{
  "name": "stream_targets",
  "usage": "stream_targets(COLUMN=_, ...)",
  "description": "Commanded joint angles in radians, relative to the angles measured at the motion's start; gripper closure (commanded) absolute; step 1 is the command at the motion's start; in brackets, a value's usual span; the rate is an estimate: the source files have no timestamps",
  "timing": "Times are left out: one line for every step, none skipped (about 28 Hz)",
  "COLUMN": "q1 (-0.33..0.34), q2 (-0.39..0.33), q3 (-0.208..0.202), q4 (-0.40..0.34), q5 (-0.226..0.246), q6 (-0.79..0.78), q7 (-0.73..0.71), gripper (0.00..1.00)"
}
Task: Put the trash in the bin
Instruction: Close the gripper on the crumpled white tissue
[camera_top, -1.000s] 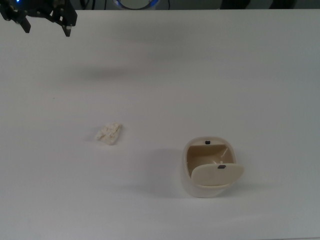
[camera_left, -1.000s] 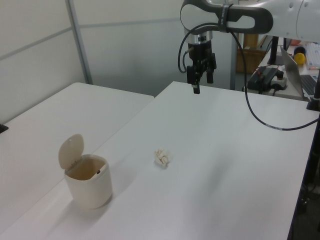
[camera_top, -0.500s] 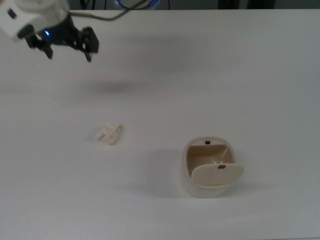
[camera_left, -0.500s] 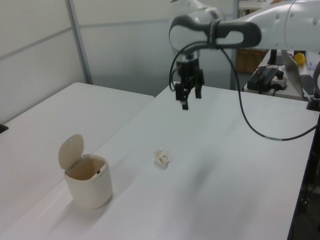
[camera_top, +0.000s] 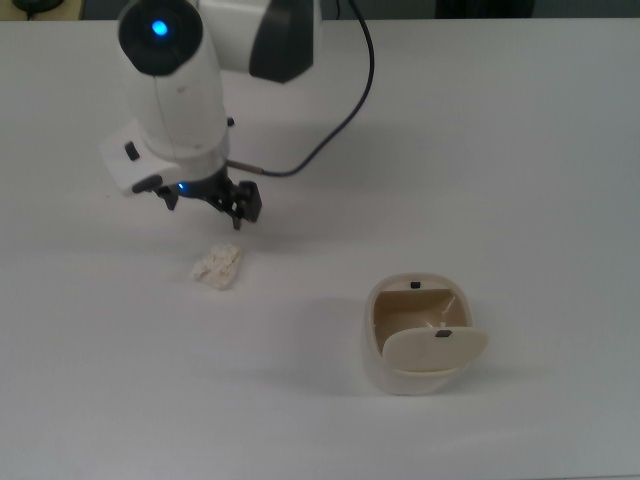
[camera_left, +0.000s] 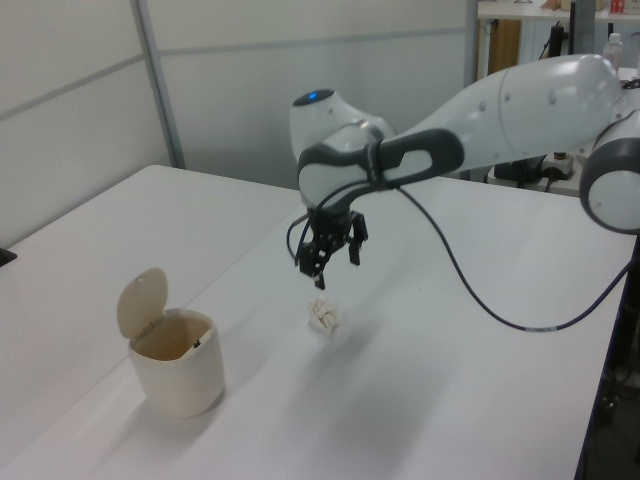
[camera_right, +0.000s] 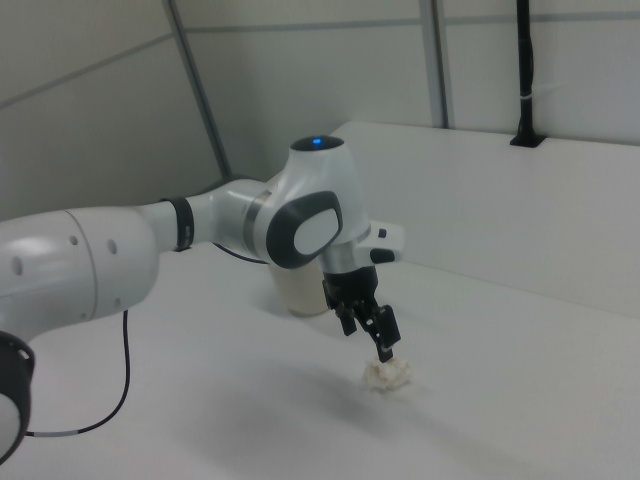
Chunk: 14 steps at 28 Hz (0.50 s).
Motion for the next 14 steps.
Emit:
stream_targets(q1=0.001, q2=0.034, q3=0.016, q4=-0.006, q5=0.009, q6=0.074, q7=0.115, gripper=0.00)
stream_targets(q1=0.001, q2=0.040, q3=0.019, q4=-0.006, q5=0.008, q6=0.082, q7=0.130, gripper=0.00)
stream_targets(q1=0.001, q2=0.046, q3=0.019, q4=-0.006, q5=0.008, q6=0.090, q7=0.146, gripper=0.00)
stream_targets(q1=0.001, q2=0.052, q3=0.019, q4=-0.006, q5=0.008, q6=0.096, q7=0.159, gripper=0.00)
stream_targets(q1=0.001, q2=0.057, q3=0.019, q4=-0.006, q5=0.008, q6=0.103, q7=0.173, gripper=0.00)
stream_targets(q1=0.001, q2=0.063, q3=0.019, q4=-0.007, q5=0.008, q6=0.108, q7=0.190, gripper=0.00)
stream_targets(q1=0.001, q2=0.068, q3=0.019, q4=-0.007, q5=0.008, q6=0.108, q7=0.195, gripper=0.00)
stream_targets(q1=0.001, q2=0.068, q3=0.019, q4=-0.007, q5=0.008, q6=0.108, q7=0.199, gripper=0.00)
stream_targets(q1=0.000, q2=0.069, q3=0.020, q4=-0.007, q5=0.009, q6=0.110, q7=0.202, gripper=0.00)
stream_targets(q1=0.000, q2=0.072, q3=0.019, q4=-0.007, q5=0.009, q6=0.110, q7=0.205, gripper=0.00)
stream_targets(q1=0.000, q2=0.077, q3=0.019, q4=-0.007, q5=0.009, q6=0.110, q7=0.206, gripper=0.00)
stream_targets(q1=0.000, q2=0.078, q3=0.019, q4=-0.007, q5=0.008, q6=0.111, q7=0.207, gripper=0.00)
stream_targets(q1=0.000, q2=0.080, q3=0.019, q4=-0.007, q5=0.009, q6=0.117, q7=0.207, gripper=0.00)
stream_targets(q1=0.001, q2=0.085, q3=0.019, q4=-0.009, q5=0.009, q6=0.126, q7=0.207, gripper=0.00)
